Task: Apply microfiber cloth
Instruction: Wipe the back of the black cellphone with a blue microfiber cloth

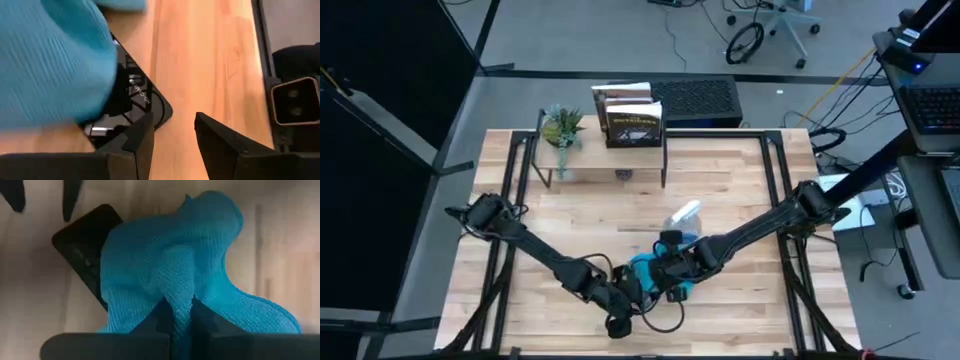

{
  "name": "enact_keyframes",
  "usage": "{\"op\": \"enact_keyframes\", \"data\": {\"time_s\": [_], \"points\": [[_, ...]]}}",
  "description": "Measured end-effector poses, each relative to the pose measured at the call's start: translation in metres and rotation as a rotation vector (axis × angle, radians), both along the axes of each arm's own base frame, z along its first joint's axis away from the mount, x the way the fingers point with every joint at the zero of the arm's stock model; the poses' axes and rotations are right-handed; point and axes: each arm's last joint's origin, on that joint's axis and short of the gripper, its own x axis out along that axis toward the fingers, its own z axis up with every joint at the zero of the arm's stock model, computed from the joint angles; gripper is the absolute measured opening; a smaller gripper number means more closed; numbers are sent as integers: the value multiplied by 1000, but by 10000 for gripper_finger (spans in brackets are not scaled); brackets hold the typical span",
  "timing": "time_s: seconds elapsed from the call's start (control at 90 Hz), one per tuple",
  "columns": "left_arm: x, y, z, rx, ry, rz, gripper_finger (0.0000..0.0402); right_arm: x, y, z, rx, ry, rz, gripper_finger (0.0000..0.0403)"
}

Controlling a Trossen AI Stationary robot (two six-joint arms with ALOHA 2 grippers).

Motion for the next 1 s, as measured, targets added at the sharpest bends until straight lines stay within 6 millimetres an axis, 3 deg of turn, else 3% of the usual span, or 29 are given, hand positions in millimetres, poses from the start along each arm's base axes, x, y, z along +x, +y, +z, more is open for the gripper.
{"op": "enact_keyframes", "data": {"time_s": [0.256,0.533,0.767,0.911,1.0], "points": [[7,5,-23,-13,65,-9,125,18,16,-17,140,-78,61,6],[9,7,-25,-20,73,-1,125,31,16,-51,167,-32,51,6],[7,8,-29,-30,93,-13,125,23,8,-54,112,73,25,6],[6,8,-30,-31,98,-26,125,3,0,-55,-8,229,19,7],[6,8,-31,-33,100,-27,125,-6,-3,-46,-61,277,8,7]]}}
